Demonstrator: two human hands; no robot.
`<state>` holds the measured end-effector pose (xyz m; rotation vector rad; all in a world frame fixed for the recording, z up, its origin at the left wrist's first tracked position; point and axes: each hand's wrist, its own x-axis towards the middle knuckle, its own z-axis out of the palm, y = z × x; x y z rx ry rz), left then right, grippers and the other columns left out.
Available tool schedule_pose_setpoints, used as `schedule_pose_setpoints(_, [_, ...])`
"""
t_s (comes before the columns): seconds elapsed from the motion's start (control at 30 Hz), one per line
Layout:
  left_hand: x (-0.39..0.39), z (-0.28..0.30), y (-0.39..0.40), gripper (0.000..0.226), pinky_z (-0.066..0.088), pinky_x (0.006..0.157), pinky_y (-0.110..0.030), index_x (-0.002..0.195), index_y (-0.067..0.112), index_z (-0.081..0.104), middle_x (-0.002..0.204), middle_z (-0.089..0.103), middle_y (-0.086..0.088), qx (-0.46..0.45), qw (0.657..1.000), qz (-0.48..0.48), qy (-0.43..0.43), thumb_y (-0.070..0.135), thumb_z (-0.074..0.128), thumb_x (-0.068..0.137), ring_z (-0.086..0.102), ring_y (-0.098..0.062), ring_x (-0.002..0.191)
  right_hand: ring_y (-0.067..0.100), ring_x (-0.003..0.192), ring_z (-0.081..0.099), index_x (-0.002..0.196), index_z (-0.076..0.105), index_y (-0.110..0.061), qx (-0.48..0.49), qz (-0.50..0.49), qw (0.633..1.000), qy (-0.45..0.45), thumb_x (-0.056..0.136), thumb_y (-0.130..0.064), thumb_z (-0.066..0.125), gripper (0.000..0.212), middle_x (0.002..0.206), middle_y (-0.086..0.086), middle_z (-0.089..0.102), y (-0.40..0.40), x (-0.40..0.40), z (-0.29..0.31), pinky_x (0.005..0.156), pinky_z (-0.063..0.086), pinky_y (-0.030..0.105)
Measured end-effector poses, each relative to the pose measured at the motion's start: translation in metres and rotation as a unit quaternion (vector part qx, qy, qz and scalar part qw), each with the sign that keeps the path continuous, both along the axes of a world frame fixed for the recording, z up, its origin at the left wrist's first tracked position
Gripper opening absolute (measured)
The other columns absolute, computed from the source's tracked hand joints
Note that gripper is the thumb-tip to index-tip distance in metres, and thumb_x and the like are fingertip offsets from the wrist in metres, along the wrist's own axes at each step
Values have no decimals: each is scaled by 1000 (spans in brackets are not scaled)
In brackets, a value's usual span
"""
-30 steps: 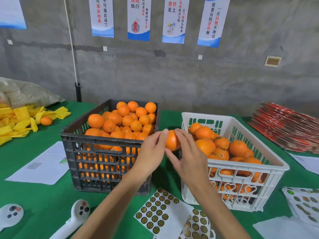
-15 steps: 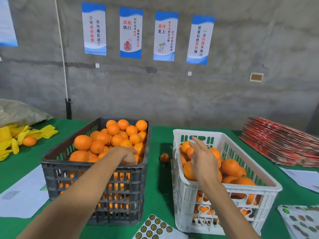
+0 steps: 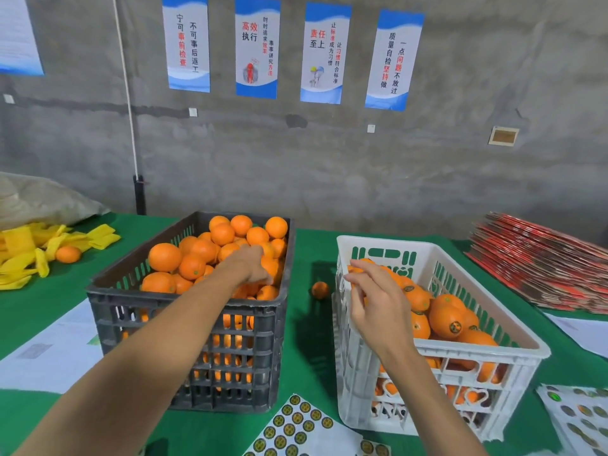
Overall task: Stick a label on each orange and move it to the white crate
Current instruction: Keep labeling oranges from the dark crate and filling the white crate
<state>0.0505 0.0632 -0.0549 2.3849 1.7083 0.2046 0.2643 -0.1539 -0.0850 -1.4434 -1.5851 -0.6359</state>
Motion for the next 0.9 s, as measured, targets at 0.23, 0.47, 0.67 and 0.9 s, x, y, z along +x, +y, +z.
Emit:
schedule_pose_setpoints(0.23, [-22, 18, -81, 78, 55, 82, -38, 137, 24, 60, 102, 60, 11, 160, 915, -15, -369, 66, 72, 72, 62, -19, 97, 21, 116, 64, 118, 73, -8, 14, 62, 998, -7, 93, -3, 66, 26, 126, 3, 69, -11, -28, 11, 103, 51, 35])
schedule_pose_setpoints(0.47, [-26, -44, -182, 60, 46, 90, -36, 126, 25, 61, 109, 54, 9, 304, 872, -105, -370, 53, 69, 74, 53, -16, 102, 7, 124, 58, 142, 55, -12, -66, 186, 973, 123, 98, -9, 65, 45, 136, -2, 60, -40, -72, -37, 107, 47, 26])
schedule_pose_setpoints(0.67, [-22, -138, -224, 66, 47, 86, -16, 140, 33, 50, 119, 44, 19, 204, 889, -136, -386, 50, 73, 80, 53, -5, 108, -6, 125, 51, 147, 47, -32, -183, 178, 950, 179, 98, -33, 67, 53, 135, -18, 56, -65, -67, -113, 102, 39, 8])
schedule_pose_setpoints(0.9, [1, -218, -223, 59, 45, 75, -12, 137, 37, 47, 127, 48, 16, -85, 912, -30, -399, 66, 65, 89, 60, 5, 97, -1, 120, 54, 138, 57, -28, -326, 116, 918, 193, 98, -36, 65, 42, 134, -15, 59, -70, -47, -178, 107, 46, 27])
